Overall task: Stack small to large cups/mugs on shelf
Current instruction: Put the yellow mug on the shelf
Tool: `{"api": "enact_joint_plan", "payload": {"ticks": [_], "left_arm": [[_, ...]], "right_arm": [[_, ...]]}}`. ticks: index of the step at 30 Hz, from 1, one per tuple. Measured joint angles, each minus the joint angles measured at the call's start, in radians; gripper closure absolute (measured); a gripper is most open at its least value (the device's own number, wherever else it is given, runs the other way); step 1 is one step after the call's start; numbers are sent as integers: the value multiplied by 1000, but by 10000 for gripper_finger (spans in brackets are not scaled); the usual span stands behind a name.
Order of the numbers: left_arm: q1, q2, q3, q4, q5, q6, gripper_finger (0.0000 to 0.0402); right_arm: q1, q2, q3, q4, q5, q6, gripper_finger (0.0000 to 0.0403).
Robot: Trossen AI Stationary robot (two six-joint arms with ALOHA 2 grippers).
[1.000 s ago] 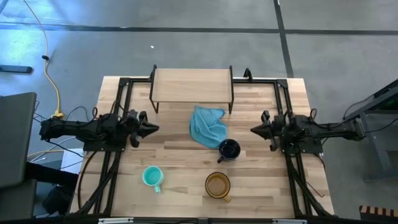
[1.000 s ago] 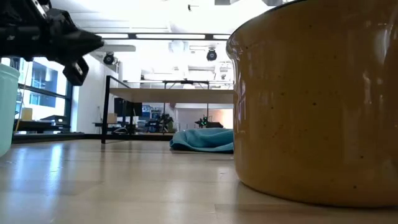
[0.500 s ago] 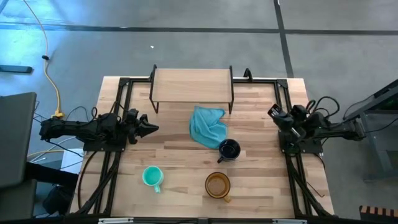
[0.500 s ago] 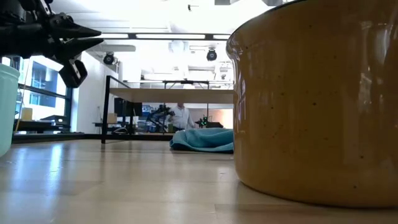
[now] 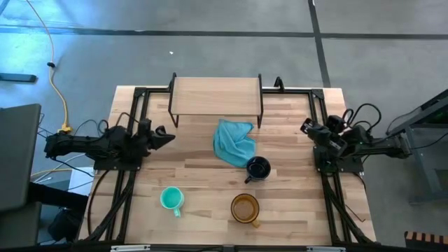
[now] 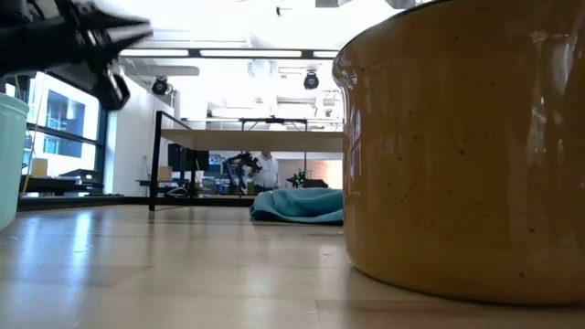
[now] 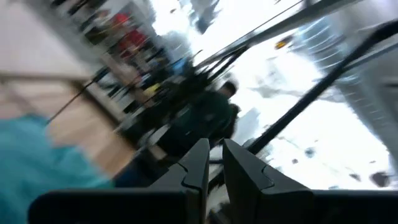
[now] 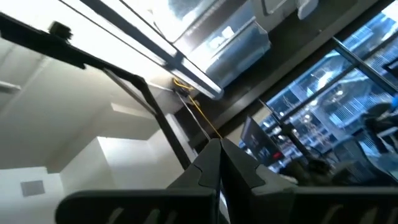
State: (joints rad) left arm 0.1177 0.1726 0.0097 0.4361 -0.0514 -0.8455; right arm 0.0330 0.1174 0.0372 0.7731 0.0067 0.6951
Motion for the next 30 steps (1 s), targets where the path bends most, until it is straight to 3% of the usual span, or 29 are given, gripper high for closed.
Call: {"api": "enact_joint_plan", "payload": {"ticks": [7, 13, 23, 30], "left_arm": [[0, 0, 0, 171, 33, 4, 364], [0, 0, 0, 135, -18, 135, 364], [0, 0, 0, 112, 5, 77, 364], [0, 0, 0, 113, 96, 5, 364]], "right_arm": [[0, 0, 1, -89, 5, -20, 402], [0, 1, 1, -157, 5, -22, 402], [0, 1, 3, -232, 61, -22, 402], [2, 0, 3, -222, 37, 32, 402]]}}
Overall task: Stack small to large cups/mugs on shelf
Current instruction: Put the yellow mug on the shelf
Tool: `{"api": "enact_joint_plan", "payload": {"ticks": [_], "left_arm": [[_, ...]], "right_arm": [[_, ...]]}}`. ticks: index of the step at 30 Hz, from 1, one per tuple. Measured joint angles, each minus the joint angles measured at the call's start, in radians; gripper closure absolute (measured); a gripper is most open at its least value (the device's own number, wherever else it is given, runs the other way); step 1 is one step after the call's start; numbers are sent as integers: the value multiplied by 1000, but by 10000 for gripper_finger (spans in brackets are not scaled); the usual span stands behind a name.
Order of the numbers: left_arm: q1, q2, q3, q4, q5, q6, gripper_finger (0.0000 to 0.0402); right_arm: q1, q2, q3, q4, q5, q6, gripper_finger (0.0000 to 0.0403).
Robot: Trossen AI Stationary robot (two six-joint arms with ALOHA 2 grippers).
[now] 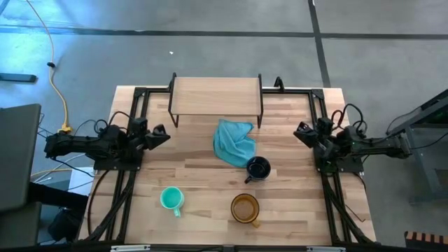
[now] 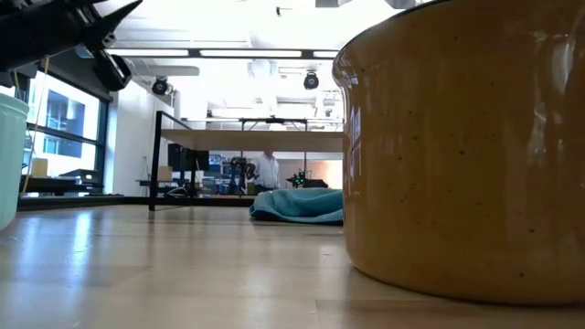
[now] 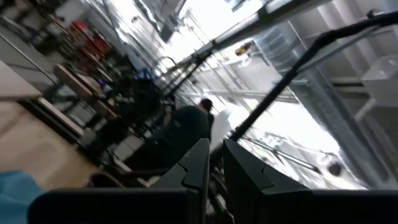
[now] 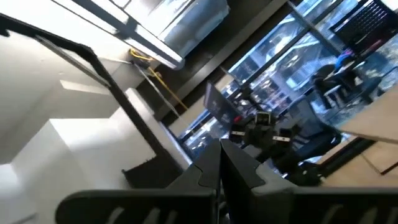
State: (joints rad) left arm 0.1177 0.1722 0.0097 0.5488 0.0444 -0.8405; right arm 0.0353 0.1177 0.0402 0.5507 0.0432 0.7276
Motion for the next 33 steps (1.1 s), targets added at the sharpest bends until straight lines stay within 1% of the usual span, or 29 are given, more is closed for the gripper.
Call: {"api": "enact_joint_plan", "payload": {"ticks": [5, 8, 11, 14, 18, 21, 26, 29, 33], "left_arm": [[0, 0, 0, 1, 66, -11, 364], [0, 0, 0, 9, 83, -79, 364], [0, 1, 0, 8, 127, -128, 364], [0, 9, 0, 13, 165, -161, 364], [0, 28, 0, 92, 165, -162, 364], [0, 50, 18, 146, 166, -117, 364], [0, 113, 118, 150, 207, 54, 364], [0, 175, 195, 116, 246, 153, 364], [0, 280, 296, 6, 273, 206, 364]], "right_arm": [[0, 0, 0, 3, -114, -28, 402], [0, 1, 0, 16, -168, -40, 402], [6, 9, 15, -2, -210, -90, 402], [36, 47, 57, -34, -223, -185, 402], [78, 142, 141, -79, -220, -328, 402], [94, 224, 214, -143, -209, -393, 402], [97, 360, 346, -289, -202, -445, 402], [97, 436, 428, -388, -202, -449, 402], [97, 523, 547, -552, -202, -438, 394]]}}
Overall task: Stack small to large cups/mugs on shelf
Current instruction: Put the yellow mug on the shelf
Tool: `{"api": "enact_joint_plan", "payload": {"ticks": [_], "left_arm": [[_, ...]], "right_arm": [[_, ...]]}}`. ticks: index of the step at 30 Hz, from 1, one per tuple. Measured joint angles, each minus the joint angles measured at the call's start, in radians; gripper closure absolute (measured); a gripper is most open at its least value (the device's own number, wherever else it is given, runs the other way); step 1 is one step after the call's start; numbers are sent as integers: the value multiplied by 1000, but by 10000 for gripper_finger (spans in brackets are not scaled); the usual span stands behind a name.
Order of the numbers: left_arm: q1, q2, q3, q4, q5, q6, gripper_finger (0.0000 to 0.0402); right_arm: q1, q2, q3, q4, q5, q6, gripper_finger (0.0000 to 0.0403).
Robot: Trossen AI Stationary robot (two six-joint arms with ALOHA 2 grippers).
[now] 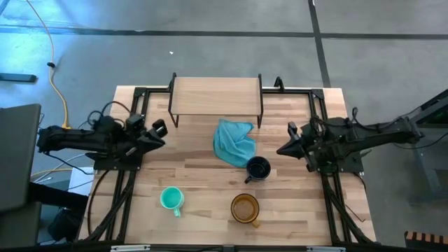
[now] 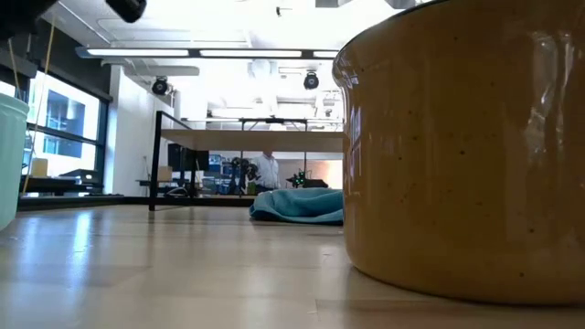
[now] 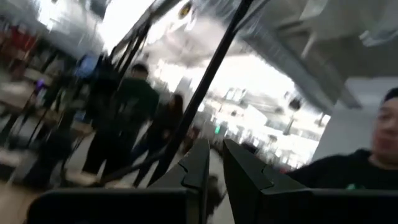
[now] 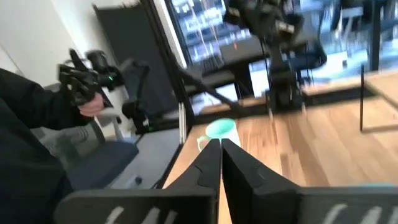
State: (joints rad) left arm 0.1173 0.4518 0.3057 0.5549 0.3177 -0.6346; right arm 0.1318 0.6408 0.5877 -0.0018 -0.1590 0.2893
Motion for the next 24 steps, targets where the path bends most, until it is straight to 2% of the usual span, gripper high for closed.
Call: {"api": "enact_joint_plan", "payload": {"ticks": [4, 8, 15, 18, 20, 24], "left_arm": [[0, 119, 100, -138, 55, 3, 364], [-4, 241, 191, -278, 134, 2, 364], [-128, 392, 333, -469, 190, 28, 364], [-202, 421, 375, -562, 195, -58, 364], [-244, 436, 386, -558, 189, -150, 364], [-276, 459, 390, -480, 64, -179, 364]], "right_arm": [[0, 75, 111, -102, 0, 9, 367], [0, 132, 200, -186, 0, 97, 332], [8, 214, 268, -435, -63, 330, 307], [43, 259, 268, -480, -81, 366, 306], [73, 290, 268, -474, -83, 365, 306], [117, 353, 268, -396, -85, 333, 306]]}}
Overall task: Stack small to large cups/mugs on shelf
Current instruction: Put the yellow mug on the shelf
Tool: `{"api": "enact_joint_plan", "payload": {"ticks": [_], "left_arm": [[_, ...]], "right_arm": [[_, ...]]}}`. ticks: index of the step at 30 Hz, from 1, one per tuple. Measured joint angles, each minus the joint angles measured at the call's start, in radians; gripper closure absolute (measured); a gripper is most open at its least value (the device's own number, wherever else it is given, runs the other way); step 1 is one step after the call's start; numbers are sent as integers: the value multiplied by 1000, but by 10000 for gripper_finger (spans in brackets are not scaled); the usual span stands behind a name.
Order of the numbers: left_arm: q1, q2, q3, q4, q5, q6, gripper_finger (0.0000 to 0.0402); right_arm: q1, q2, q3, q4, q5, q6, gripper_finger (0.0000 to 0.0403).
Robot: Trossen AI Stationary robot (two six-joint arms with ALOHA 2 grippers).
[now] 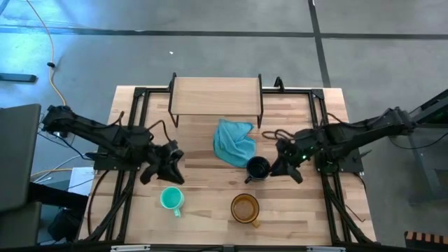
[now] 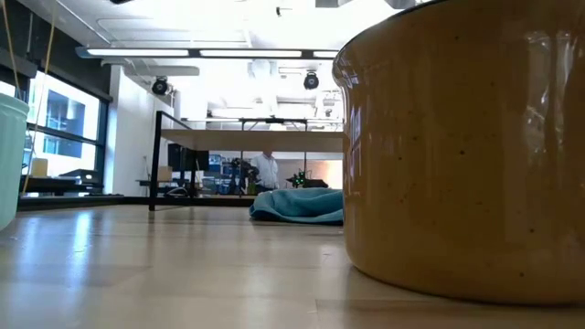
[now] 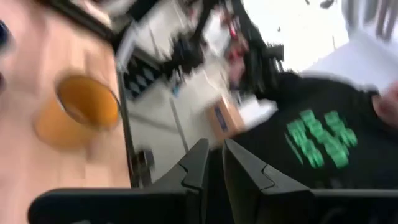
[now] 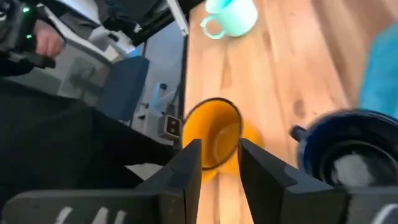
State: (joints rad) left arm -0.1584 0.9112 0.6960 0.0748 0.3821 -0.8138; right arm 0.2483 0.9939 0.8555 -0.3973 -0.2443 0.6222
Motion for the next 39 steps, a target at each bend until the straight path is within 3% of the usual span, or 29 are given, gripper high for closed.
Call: {"api": "enact_joint_plan", "payload": {"ticks": [2, 7, 13, 21, 30, 39], "left_arm": [[-14, 14, 0, 14, -35, -28, 364], [-50, 43, -1, 21, -8, -37, 364], [-149, 49, -1, 11, -28, -55, 364], [-226, 49, -1, -38, -162, -44, 364], [-228, 49, -1, -124, -298, -17, 364], [-228, 49, -1, -125, -348, 22, 364]], "right_arm": [[13, 25, 0, 42, 0, 28, 306], [42, 61, 0, 79, -58, 135, 306], [164, 68, 0, 85, -41, 356, 306], [368, 134, 0, 130, 194, 499, 306], [418, 325, 0, 338, 395, 414, 306], [355, 431, 0, 431, 378, 72, 306]]}}
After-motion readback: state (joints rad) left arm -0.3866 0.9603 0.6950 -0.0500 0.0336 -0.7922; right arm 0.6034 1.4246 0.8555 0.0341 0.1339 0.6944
